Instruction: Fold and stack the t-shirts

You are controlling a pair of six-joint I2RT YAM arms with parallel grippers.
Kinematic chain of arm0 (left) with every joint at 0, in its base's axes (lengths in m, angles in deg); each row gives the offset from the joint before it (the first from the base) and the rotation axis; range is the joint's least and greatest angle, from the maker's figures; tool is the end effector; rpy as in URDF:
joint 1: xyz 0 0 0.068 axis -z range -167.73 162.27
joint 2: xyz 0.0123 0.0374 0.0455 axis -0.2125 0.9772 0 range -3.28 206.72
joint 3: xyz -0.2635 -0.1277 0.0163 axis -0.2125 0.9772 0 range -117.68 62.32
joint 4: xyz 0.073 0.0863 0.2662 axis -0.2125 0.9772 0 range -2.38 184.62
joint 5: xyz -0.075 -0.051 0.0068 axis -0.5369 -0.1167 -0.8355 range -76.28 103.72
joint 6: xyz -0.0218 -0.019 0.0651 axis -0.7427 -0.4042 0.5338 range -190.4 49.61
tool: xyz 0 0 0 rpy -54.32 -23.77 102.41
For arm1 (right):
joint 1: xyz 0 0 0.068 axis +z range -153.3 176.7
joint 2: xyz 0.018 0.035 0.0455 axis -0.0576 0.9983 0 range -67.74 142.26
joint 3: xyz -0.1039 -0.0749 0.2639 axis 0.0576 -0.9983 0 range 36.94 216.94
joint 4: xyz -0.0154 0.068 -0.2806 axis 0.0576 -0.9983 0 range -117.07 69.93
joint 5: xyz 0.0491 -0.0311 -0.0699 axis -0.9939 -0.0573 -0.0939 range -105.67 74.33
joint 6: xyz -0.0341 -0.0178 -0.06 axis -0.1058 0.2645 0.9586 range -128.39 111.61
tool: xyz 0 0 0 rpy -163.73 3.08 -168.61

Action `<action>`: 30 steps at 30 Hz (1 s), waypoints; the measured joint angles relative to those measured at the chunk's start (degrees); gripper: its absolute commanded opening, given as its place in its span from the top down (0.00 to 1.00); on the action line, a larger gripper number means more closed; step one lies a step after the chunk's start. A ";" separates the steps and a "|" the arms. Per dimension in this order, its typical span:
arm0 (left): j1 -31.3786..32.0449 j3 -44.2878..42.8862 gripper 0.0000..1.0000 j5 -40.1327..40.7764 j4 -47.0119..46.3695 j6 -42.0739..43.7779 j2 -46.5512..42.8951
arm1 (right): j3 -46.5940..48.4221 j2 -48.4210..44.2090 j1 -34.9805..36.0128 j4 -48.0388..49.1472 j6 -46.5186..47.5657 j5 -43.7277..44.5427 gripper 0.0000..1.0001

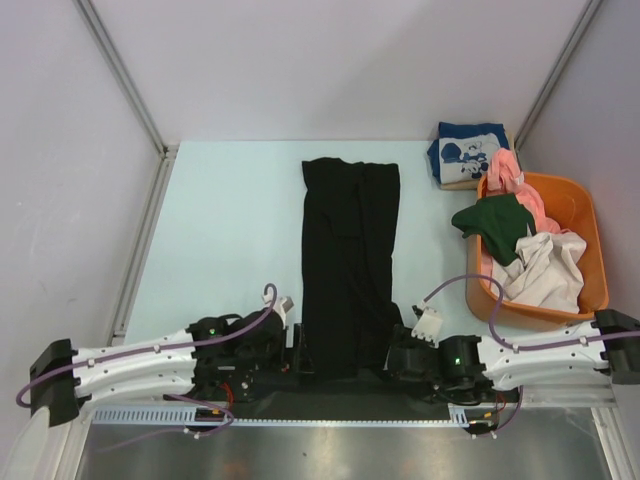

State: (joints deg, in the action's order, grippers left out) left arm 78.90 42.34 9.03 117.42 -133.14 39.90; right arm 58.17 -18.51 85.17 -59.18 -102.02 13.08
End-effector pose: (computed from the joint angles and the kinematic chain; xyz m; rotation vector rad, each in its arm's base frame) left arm 0.0622 -0.1559 0.1499 0.1333 2.7972 -0.8960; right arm 0.0322 0.1521 0.1381 0.2517 2.5899 0.5382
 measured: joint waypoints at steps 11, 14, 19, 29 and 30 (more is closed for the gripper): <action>5.86 4.63 0.36 0.11 -10.82 -7.06 2.95 | 0.00 5.11 3.98 4.04 -2.56 3.41 0.65; 7.26 4.79 0.63 1.49 -12.74 -8.90 5.03 | 0.00 5.16 4.81 3.72 -3.80 3.58 0.83; 7.63 4.81 0.94 5.01 -11.28 -9.38 4.50 | 0.85 3.63 6.47 0.24 -5.73 2.86 1.00; 7.72 -14.71 1.00 13.77 4.20 -7.50 -3.56 | 15.85 -3.08 8.26 -14.03 -5.60 5.20 1.00; 7.72 -14.97 1.00 13.79 4.98 -7.52 -4.57 | 16.22 -3.41 8.39 -14.60 -5.49 5.20 1.00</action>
State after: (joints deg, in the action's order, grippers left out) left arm 86.61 27.36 22.82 122.41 -140.65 35.33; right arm 74.39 -21.92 93.56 -73.78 -107.50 18.28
